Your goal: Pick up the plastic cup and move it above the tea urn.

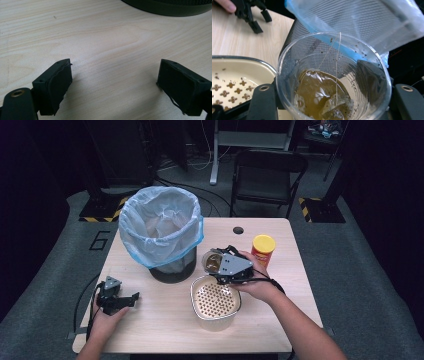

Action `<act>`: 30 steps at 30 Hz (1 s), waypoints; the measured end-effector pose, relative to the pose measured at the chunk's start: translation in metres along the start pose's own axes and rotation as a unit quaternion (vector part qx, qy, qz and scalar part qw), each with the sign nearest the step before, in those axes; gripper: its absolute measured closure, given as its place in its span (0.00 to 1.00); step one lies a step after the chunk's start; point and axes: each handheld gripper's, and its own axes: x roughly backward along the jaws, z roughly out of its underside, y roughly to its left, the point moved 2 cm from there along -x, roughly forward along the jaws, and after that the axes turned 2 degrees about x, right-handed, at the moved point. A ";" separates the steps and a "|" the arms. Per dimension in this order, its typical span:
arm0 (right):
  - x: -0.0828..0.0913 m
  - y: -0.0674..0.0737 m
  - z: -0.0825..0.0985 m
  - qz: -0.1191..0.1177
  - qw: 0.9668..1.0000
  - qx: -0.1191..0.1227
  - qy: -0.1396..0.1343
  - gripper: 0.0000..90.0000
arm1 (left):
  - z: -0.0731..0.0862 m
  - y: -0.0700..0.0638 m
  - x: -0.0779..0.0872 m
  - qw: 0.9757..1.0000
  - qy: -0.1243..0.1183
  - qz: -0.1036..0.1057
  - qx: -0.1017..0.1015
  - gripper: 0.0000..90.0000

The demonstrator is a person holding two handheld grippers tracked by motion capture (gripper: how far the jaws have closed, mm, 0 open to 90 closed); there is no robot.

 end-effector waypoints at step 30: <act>-0.006 0.059 0.009 0.113 0.882 0.455 0.052 0.39 | 0.001 -0.002 0.000 1.000 -0.008 0.004 0.002 0.15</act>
